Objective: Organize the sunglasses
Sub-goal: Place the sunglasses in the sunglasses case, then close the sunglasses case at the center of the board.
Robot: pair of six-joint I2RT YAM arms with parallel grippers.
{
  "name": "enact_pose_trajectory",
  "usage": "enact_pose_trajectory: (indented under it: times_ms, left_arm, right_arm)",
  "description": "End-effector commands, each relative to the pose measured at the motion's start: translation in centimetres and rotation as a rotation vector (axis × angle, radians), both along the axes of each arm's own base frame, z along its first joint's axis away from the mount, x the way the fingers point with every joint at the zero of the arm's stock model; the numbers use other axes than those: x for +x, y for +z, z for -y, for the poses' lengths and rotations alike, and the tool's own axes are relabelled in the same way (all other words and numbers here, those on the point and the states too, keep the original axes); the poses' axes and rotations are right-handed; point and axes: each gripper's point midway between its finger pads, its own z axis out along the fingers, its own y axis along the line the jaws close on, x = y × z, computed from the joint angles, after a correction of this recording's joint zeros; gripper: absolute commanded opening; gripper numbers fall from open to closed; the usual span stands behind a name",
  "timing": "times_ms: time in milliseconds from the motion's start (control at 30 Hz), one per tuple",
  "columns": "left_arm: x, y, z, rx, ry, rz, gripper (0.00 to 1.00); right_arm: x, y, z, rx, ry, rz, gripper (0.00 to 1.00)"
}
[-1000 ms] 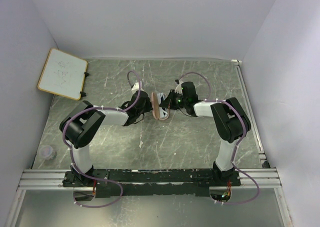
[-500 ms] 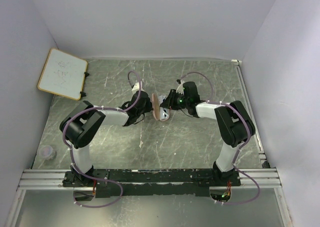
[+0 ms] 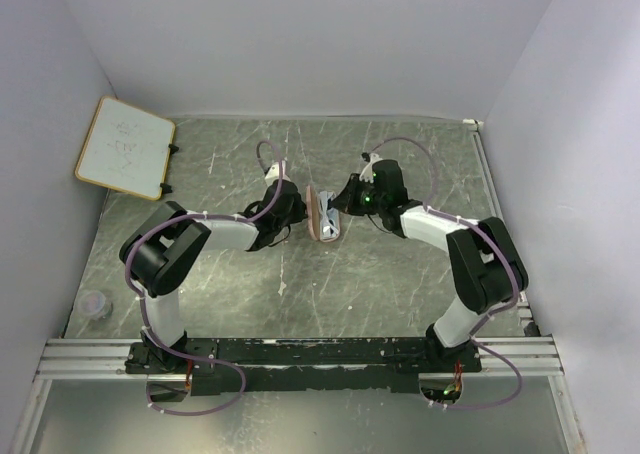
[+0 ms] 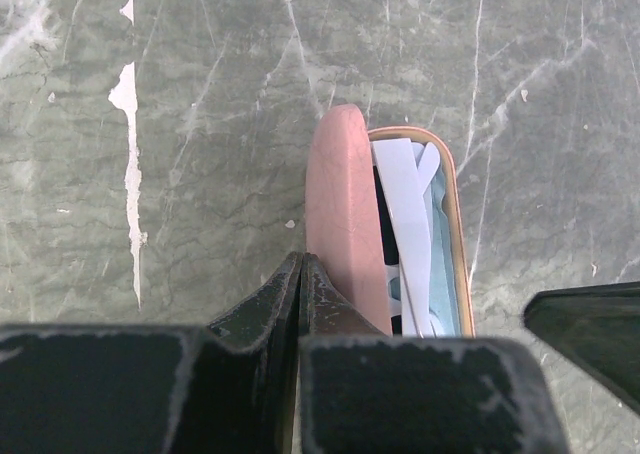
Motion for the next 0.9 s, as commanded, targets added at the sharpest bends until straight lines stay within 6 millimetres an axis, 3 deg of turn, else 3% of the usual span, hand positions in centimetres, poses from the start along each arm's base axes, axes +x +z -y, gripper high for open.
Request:
enact_pose_trajectory:
  times_ms: [0, 67, 200, 467, 867]
  left_arm:
    - [0.6, 0.9, 0.8, -0.001, -0.007, 0.035, 0.11]
    - [0.6, 0.8, 0.9, 0.002, -0.008, 0.032, 0.11]
    - [0.6, 1.0, 1.0, 0.003, -0.012, 0.036, 0.11]
    - [0.6, 1.2, 1.7, 0.016, -0.025, 0.037, 0.11]
    - [0.1, 1.8, 2.8, 0.037, -0.052, 0.048, 0.11]
  right_arm:
    - [0.5, 0.0, 2.6, -0.11, -0.094, 0.048, 0.05]
    - [0.4, -0.6, 3.3, -0.138, -0.119, 0.04, 0.0]
    - [0.2, -2.9, 3.9, -0.179, -0.138, -0.007, 0.0]
    - [-0.3, -7.2, 3.5, -0.182, -0.119, -0.079, 0.0]
    - [-0.3, -7.9, 3.1, -0.168, -0.106, -0.09, 0.0]
